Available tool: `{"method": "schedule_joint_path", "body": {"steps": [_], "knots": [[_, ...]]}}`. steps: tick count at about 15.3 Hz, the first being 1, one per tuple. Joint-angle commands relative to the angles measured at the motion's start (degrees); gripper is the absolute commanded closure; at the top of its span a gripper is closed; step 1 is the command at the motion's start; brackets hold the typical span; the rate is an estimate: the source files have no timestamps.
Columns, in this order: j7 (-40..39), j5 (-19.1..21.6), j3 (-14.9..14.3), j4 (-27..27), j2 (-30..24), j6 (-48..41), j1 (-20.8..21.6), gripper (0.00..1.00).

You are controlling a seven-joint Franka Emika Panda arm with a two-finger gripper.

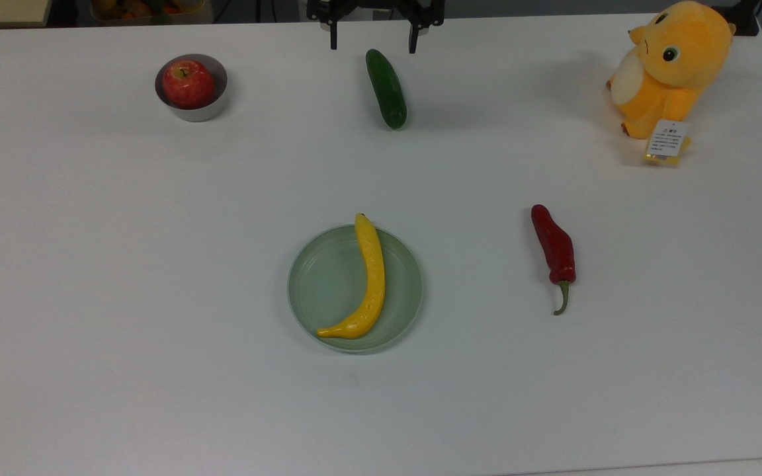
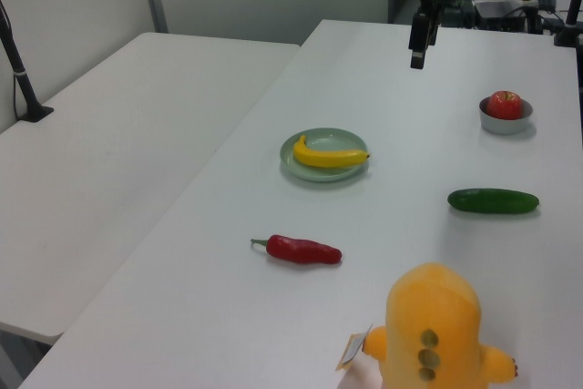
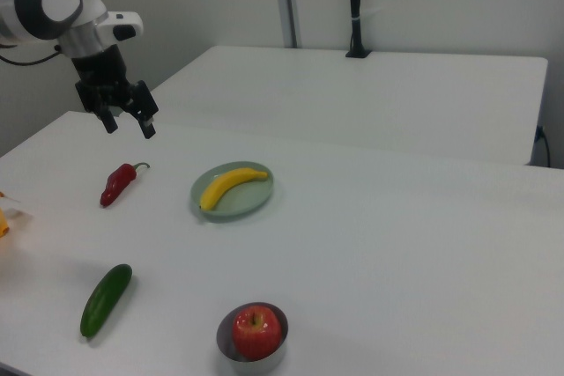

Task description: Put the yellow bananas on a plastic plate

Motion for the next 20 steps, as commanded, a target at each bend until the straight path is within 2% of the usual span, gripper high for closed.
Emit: {"method": "schedule_joint_path", "body": {"steps": [1,5,11,20], "knots": [[0.55,1.70,0.27,-1.91,-2.10,1.24,-1.86,0.00],[0.64,1.78,-2.20,-1.47,-2.45,2.82,-2.39,0.00],[0.55,1.87,-2.28,-1.47,-1.31,3.26,-4.41,0.00],[0.55,4.42,-2.55,-1.91,-0.35,5.64,-5.73,0.00]]}}
